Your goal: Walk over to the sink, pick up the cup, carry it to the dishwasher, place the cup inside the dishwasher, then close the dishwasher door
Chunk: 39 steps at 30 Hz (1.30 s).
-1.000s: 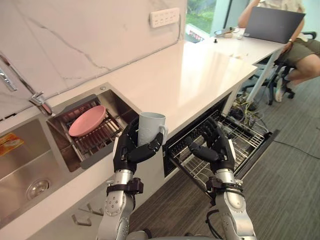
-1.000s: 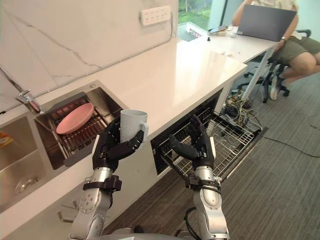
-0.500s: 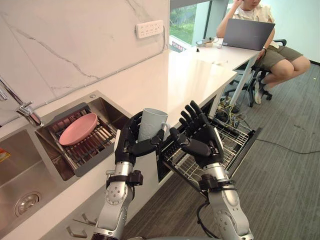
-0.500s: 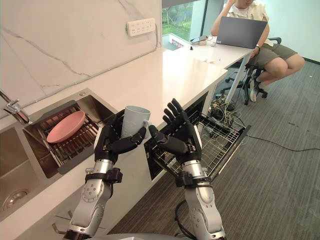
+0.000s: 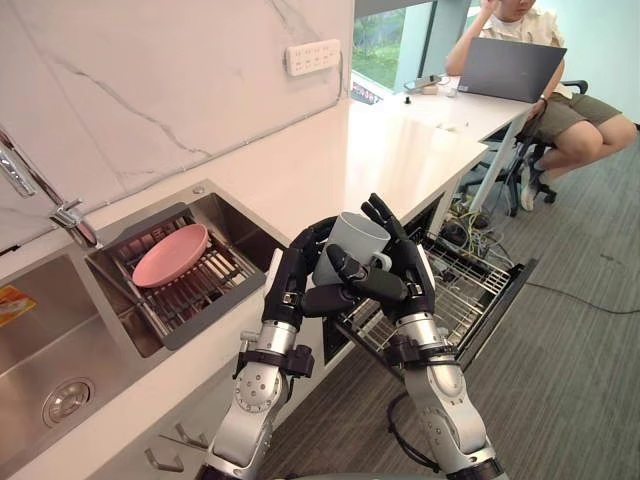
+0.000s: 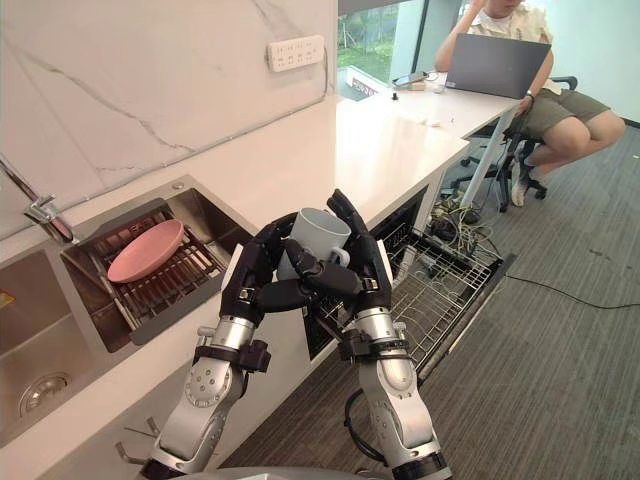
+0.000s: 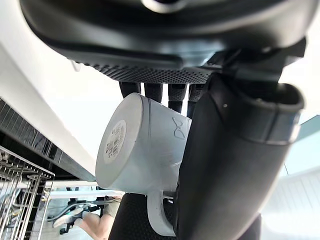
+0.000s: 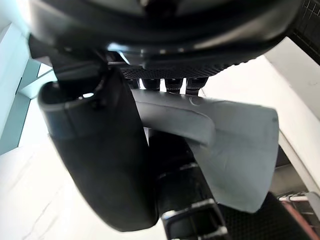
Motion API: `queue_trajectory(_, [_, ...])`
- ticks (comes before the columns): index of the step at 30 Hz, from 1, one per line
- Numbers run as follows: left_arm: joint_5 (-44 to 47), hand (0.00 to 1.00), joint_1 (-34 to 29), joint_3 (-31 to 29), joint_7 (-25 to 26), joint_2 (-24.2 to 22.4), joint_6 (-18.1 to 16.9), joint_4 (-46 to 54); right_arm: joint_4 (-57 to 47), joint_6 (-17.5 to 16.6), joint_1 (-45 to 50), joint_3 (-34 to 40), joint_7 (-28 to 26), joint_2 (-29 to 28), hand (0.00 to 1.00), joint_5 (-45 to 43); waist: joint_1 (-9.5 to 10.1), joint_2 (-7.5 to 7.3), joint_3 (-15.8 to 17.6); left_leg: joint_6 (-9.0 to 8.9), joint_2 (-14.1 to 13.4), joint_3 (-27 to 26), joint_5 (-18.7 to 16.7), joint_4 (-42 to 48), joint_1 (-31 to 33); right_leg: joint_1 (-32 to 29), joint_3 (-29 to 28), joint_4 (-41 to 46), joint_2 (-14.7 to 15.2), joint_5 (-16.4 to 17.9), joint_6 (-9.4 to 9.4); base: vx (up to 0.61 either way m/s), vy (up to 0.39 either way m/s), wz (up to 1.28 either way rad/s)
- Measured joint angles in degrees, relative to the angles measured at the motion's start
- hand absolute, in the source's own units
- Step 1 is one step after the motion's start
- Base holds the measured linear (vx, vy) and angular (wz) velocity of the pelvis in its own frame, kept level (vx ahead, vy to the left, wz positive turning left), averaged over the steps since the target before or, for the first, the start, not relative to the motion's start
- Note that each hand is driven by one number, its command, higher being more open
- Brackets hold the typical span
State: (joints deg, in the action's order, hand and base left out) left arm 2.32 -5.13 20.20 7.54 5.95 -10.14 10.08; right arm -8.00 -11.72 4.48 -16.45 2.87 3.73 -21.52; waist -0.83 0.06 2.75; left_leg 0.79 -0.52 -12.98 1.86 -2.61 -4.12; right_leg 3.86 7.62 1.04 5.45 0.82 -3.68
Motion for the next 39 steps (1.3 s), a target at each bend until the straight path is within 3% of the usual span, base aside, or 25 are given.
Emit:
queue_trajectory(1, [-1.1, 0.30, 0.0, 0.0, 0.1, 0.0, 0.4, 0.7, 0.0, 0.0, 0.0, 0.0, 0.2, 0.0, 0.30, 0.5, -0.01, 0.00, -0.1, 0.04, 0.1, 0.2, 0.4, -0.6, 0.0, -0.1, 0.2, 0.0, 0.0, 0.0, 0.00, -0.01, -0.006, 0.10])
queue_trajectory(15, [-8.4, 0.30, 1.8, 1.6, 1.6, 1.3, 1.6, 2.9, 0.0, 0.1, -1.2, 1.6, 2.1, -0.2, 0.30, 0.7, -0.18, -0.03, -1.5, 0.21, 0.7, 1.3, 1.7, -1.7, 0.6, -0.9, 1.3, 0.2, 0.7, 0.0, 0.02, -0.01, 0.004, 0.04])
queue_trajectory(16, [-9.1, 0.90, 1.8, 1.6, 1.9, 1.3, 1.6, 3.1, -0.1, 0.1, -1.3, 1.6, 2.0, -0.2, 0.30, 0.5, -0.17, -0.05, -1.5, 0.24, 0.7, 1.3, 1.8, -1.8, 0.6, -0.9, 1.4, 0.2, 0.7, 0.0, 0.02, 0.00, 0.000, 0.00])
queue_trajectory(28, [-11.3, 0.90, -3.6, -0.7, 6.4, -1.1, 0.2, 13.3, -0.2, -0.2, 0.1, 6.7, 2.9, -5.2, 0.30, 1.7, -0.06, -0.13, -1.5, 0.30, 0.7, 1.6, 1.9, -2.4, 0.1, -0.5, 1.8, 0.0, 0.7, 0.0, 0.00, 0.00, 0.000, 0.00])
queue_trajectory(34, [-2.9, 0.90, -5.4, -6.4, 8.0, -2.9, -4.0, 17.4, 0.0, -0.2, 3.3, 14.2, 6.9, -5.2, 0.30, 3.7, -0.07, -0.16, -1.5, 0.26, 0.8, 1.7, 2.0, -2.7, 0.1, -0.5, 1.9, -0.1, 0.7, 0.0, -0.03, 0.00, 0.000, 0.00])
queue_trajectory(39, [6.3, 0.90, -8.4, -3.5, 3.0, -2.8, -4.3, 15.9, 0.0, -0.2, 3.2, 17.1, 8.3, -4.9, 0.30, 4.0, -0.16, -0.18, -1.4, 0.23, 0.7, 1.8, 2.0, -2.7, 0.3, -0.6, 1.9, -0.2, 0.7, 0.0, -0.03, 0.00, 0.001, 0.01])
